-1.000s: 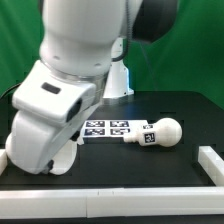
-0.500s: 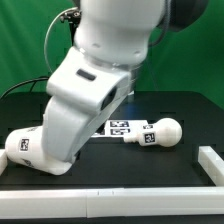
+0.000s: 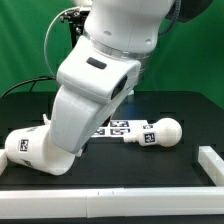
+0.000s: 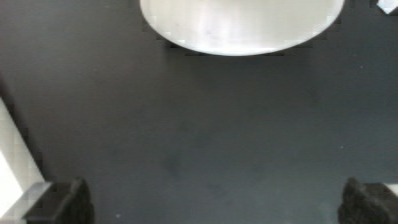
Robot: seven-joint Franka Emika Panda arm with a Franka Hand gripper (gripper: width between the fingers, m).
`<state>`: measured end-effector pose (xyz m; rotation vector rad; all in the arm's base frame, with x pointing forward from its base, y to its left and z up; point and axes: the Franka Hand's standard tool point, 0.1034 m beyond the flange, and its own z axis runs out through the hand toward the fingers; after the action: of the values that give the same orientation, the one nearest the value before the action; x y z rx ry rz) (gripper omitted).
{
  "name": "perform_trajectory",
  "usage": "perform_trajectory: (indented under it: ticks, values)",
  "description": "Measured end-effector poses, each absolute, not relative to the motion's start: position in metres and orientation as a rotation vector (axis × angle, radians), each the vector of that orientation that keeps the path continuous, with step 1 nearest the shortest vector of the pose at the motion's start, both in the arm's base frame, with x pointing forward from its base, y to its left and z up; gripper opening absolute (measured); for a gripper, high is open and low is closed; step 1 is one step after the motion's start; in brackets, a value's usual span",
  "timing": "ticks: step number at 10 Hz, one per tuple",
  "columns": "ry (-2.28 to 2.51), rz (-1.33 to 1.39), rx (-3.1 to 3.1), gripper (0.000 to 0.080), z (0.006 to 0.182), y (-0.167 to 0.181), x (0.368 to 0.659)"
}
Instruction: Assemble lamp
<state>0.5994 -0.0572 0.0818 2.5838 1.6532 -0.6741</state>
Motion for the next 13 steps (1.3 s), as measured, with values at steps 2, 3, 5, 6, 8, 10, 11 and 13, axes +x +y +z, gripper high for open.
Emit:
perform_trajectory:
  ticks: [2, 3, 5, 6, 8, 10, 11, 13]
  values:
    - [1.691, -0.691, 2.593, 0.0699, 0.101, -0.067, 0.573]
    - [1.701, -0.684, 2.62, 0.0699, 0.114, -0.07, 0.555]
    - [1.709, -0.648, 2.655, 0.0699, 0.128, -0.076, 0.536]
    - [1.71, -0.651, 2.653, 0.0699, 0.127, -0.076, 0.535]
    - [1.711, -0.654, 2.653, 0.0699, 0.125, -0.076, 0.535]
    - [1.834, -0.564, 2.673, 0.0699, 0.129, -0.078, 0.529]
    - [1.898, -0.49, 2.73, 0.0699, 0.135, -0.09, 0.514]
    - [1.939, -0.345, 2.768, 0.0699, 0.141, -0.11, 0.485]
